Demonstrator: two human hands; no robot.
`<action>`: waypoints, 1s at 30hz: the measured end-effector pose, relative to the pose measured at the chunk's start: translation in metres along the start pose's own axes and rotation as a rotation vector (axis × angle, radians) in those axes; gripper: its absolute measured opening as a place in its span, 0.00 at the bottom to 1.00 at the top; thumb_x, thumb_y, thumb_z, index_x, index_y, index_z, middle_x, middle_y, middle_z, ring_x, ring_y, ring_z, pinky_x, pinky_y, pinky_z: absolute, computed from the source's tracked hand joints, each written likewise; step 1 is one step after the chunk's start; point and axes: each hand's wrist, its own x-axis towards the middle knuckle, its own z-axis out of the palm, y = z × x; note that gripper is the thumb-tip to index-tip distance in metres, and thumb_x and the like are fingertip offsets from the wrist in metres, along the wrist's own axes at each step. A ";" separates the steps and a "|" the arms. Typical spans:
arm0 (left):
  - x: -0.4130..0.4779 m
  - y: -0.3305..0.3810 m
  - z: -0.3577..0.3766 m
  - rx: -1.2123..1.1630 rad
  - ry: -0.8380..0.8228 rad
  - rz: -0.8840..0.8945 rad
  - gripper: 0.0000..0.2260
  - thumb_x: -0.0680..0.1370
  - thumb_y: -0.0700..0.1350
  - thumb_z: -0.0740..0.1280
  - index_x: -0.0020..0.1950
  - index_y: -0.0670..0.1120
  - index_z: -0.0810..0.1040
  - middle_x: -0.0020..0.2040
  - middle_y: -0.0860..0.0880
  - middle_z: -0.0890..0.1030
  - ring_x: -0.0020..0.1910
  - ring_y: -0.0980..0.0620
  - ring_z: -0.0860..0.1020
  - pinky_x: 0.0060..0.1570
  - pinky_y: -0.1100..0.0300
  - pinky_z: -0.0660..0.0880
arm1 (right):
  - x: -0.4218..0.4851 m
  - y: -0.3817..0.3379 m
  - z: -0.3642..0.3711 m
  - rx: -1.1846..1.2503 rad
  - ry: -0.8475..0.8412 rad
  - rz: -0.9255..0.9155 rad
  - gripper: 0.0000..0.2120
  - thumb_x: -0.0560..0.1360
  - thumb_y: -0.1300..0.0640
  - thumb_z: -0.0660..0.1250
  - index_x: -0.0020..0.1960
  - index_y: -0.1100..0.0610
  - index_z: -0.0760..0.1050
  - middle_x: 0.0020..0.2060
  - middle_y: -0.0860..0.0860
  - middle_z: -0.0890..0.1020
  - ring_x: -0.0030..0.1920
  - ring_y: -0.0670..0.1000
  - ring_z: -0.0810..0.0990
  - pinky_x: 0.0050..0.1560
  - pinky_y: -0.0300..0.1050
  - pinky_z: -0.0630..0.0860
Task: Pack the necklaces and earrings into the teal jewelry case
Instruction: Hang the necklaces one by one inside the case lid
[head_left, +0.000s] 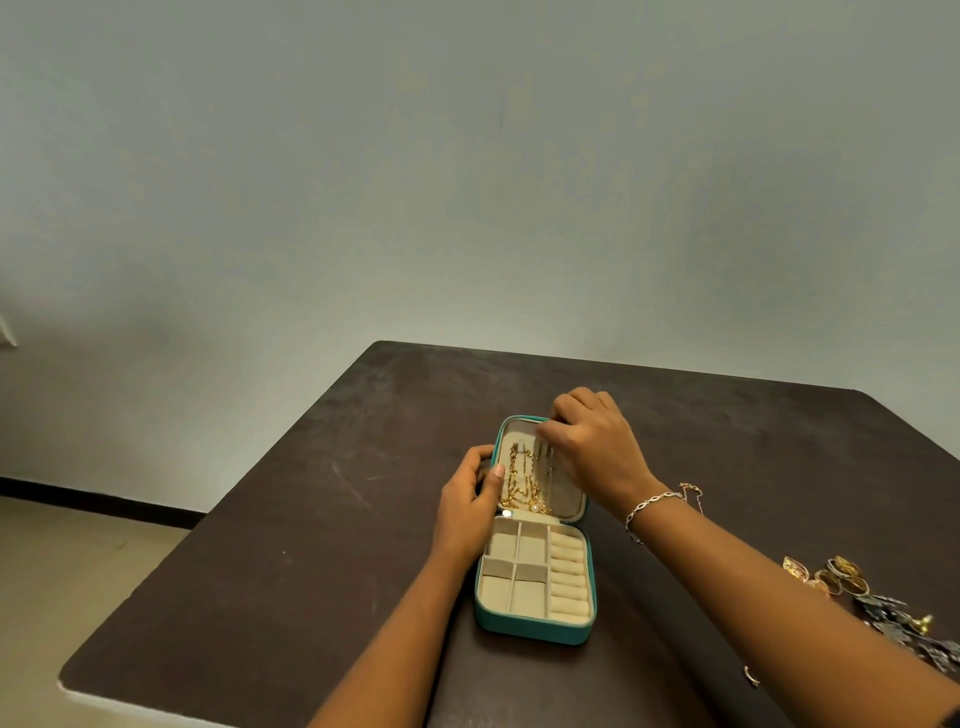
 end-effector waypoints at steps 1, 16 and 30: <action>0.000 0.000 0.000 -0.005 -0.001 0.002 0.07 0.80 0.44 0.58 0.56 0.52 0.72 0.45 0.53 0.80 0.43 0.57 0.80 0.39 0.66 0.76 | 0.000 0.000 0.001 -0.005 0.009 0.000 0.15 0.54 0.52 0.81 0.35 0.57 0.80 0.31 0.52 0.78 0.33 0.51 0.76 0.30 0.40 0.69; 0.000 0.000 -0.001 -0.018 0.016 0.012 0.08 0.80 0.43 0.59 0.57 0.50 0.73 0.43 0.52 0.81 0.41 0.55 0.80 0.39 0.64 0.76 | 0.003 0.003 0.013 0.132 0.170 0.081 0.14 0.58 0.60 0.79 0.37 0.55 0.76 0.33 0.51 0.79 0.36 0.53 0.76 0.33 0.42 0.70; 0.002 0.000 -0.002 0.028 0.023 -0.038 0.11 0.79 0.44 0.61 0.60 0.47 0.73 0.45 0.55 0.79 0.42 0.59 0.79 0.36 0.70 0.76 | -0.019 0.014 -0.012 0.321 0.237 0.177 0.09 0.63 0.67 0.74 0.39 0.58 0.77 0.35 0.53 0.79 0.38 0.55 0.75 0.37 0.43 0.66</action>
